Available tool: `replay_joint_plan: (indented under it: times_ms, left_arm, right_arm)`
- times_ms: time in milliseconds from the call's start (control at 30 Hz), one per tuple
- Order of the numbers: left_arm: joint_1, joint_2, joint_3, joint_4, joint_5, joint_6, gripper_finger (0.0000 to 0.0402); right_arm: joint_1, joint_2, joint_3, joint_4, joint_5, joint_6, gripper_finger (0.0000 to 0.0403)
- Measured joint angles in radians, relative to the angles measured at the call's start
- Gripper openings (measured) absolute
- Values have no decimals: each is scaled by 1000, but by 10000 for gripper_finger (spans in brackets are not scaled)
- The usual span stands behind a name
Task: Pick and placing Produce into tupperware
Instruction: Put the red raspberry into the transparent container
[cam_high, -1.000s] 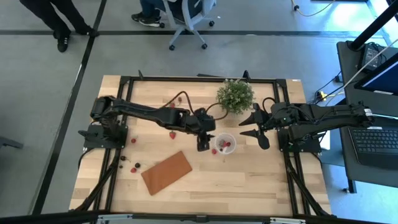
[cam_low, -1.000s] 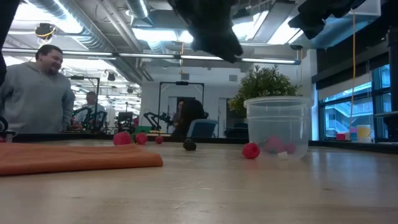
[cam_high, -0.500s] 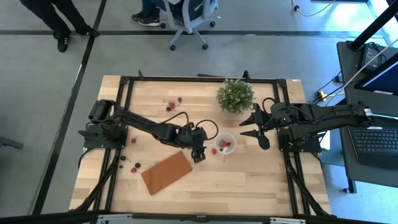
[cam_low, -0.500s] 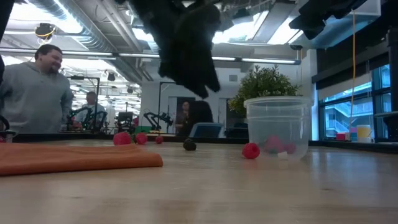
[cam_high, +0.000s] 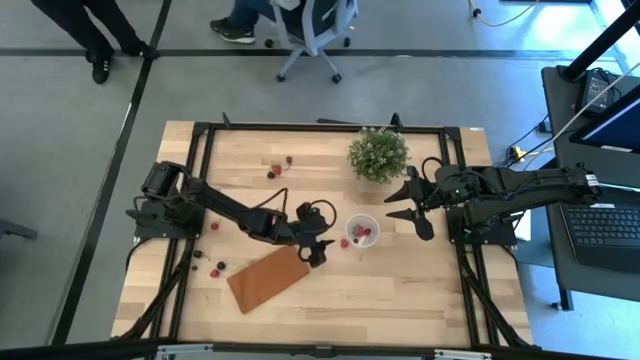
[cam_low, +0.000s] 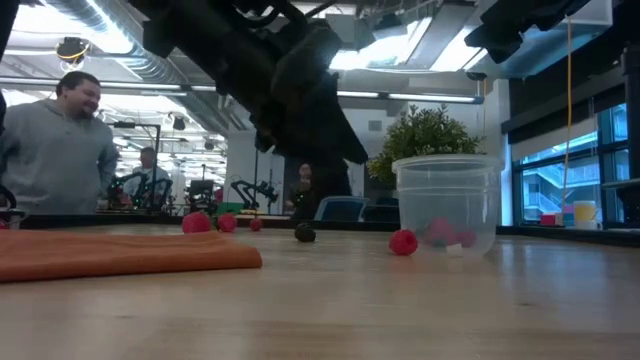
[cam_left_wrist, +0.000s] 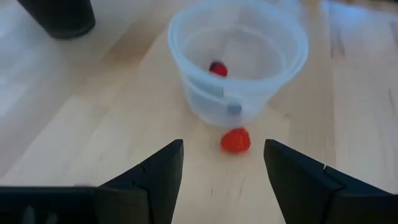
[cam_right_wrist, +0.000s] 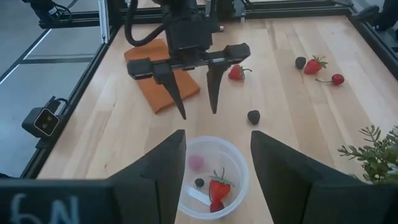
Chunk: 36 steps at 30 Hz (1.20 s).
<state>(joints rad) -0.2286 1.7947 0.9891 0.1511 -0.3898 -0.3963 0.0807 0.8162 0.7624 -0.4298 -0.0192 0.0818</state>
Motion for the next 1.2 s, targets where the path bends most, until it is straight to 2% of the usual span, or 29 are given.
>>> replay_joint_plan:
  times_ms: [267,467,567,767,1000,1200]
  left_arm:
    - [0,5,-2,30,-1,22,216]
    - [-5,108,13,167,3,17,215]
    - [-12,153,25,181,-9,17,215]
    - [-16,185,28,199,-12,16,215]
    - [-20,252,28,315,-13,13,215]
    - [-21,284,28,340,-72,13,215]
  right_arm:
    - [0,3,0,0,0,-6,183]
    - [0,5,0,4,0,-11,183]
    - [0,8,0,0,0,-8,184]
    - [0,9,0,-1,0,-8,184]
    - [0,9,0,-1,0,-8,184]
    - [0,9,0,-1,0,-8,184]
